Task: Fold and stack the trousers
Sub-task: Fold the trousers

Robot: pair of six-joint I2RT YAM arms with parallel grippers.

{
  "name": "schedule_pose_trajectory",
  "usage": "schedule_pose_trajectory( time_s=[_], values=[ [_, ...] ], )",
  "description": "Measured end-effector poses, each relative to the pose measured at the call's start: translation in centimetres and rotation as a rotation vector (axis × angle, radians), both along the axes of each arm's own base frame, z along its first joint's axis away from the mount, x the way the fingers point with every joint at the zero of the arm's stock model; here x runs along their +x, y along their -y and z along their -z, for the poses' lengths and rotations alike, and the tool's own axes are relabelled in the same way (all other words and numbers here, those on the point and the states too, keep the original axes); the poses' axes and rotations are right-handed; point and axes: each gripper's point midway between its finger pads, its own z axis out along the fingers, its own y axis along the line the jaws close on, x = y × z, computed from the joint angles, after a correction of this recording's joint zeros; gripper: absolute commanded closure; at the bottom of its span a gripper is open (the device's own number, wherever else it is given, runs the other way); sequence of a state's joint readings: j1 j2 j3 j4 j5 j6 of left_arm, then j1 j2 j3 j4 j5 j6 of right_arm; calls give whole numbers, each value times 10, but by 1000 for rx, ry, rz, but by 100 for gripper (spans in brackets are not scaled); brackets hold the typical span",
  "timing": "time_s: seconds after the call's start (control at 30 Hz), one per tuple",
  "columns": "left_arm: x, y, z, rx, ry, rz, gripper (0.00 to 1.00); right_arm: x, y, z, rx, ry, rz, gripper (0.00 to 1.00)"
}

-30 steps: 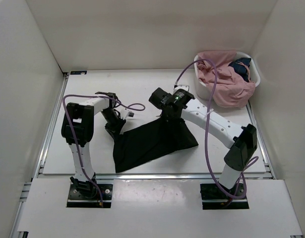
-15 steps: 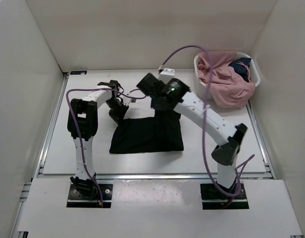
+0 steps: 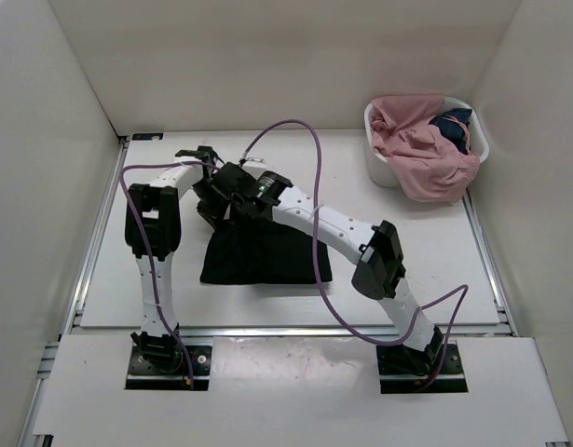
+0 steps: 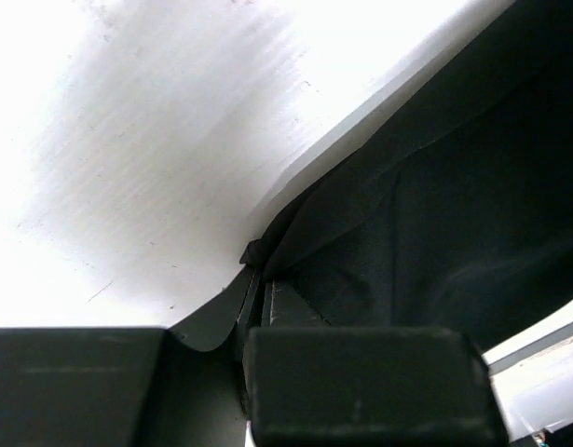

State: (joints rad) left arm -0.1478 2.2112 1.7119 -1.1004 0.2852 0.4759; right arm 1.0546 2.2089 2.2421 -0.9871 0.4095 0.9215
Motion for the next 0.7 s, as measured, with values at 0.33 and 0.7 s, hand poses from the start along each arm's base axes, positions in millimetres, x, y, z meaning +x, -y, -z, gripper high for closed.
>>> schedule_pose_trajectory(
  time_s=[0.33,0.7],
  values=[
    [8,-15,0,85,11,-74,59,-5,-73,51,171,-103,-117,43],
    [54,-144,-21,319,169,-358,41,-22,-67,27,181,-47,-294,20]
  ],
)
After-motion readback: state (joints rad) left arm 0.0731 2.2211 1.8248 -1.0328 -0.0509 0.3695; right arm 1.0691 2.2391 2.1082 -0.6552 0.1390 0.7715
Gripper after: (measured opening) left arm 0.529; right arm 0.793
